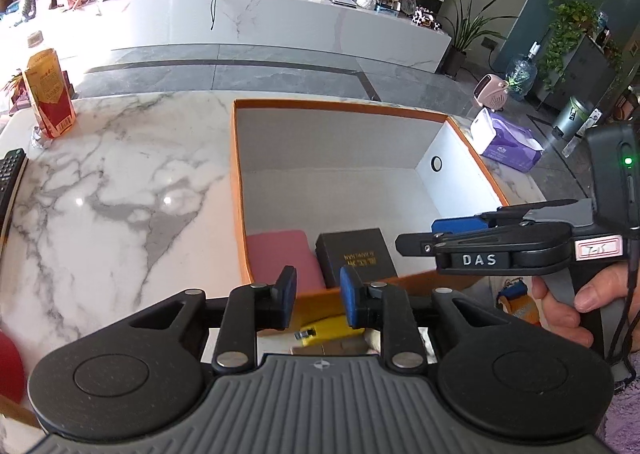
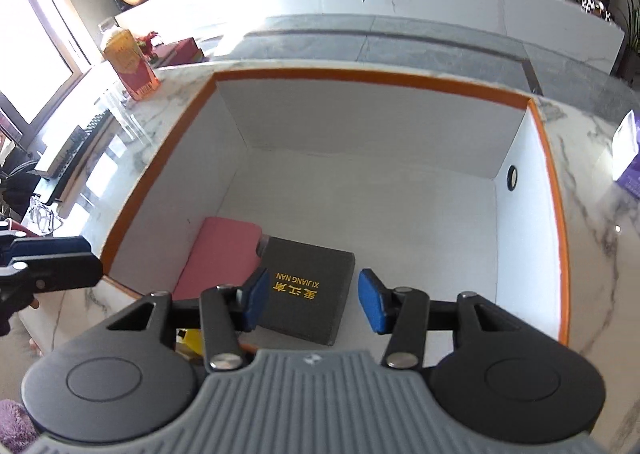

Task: Organize objects
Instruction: 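Grasp the small brown cardboard box with the left gripper while the right gripper reaches the picture card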

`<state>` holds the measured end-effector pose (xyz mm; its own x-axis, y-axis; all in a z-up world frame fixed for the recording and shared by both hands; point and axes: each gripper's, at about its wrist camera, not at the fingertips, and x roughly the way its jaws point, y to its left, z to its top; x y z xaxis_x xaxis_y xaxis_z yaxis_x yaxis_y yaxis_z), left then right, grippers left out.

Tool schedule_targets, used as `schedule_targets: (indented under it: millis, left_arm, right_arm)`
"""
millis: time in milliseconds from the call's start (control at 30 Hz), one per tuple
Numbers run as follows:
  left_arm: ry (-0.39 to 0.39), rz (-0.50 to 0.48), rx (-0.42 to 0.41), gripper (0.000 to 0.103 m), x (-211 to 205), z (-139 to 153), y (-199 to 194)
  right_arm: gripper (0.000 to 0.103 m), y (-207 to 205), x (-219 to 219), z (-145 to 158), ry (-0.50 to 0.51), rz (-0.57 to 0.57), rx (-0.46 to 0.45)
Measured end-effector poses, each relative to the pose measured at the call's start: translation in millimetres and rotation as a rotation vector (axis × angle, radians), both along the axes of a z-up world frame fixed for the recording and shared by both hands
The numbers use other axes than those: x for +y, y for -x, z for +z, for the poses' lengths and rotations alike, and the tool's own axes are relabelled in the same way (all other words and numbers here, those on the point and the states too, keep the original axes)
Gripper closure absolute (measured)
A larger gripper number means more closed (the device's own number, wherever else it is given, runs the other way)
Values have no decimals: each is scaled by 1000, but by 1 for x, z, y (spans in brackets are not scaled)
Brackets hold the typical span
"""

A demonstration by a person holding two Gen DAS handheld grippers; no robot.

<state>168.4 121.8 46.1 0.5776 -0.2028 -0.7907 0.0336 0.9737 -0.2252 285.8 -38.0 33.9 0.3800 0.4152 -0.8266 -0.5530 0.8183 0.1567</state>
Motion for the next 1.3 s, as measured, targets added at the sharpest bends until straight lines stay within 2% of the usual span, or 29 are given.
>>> schedule_targets:
  millis: [100,233,400,500,867,933,1167,1300]
  left_arm:
    - [-4,20,17,61,-5,-10,16]
    - [5,36,50,54,-13,-27,28]
    - [-75,26,47,43,-32,-43,39]
    - [-97,19,54,38,-40,-52,39]
    - [-142,35,109,39,-46,-79,29]
    - [-159,39,110,47,-46,-81,29]
    - [-170,54,89,50,-39,-77,36]
    - [-177,65,71,50,-30,-65,49]
  right_arm:
    - [51,28,-20,16,-55,4,-46]
    - [52,65,-37,21,-83,-7,-104]
    - [52,97,-45,9,-130,-31,-101]
    - [52,109,-43,1,-132,-43,-85]
    - [53,121,-39,-26,-111,-29,-15]
    - [53,121,-38,-27,-110,-31,-10]
    - [53,126,-36,-25,-117,-25,8]
    - [55,139,-23,-28,-130,23,50]
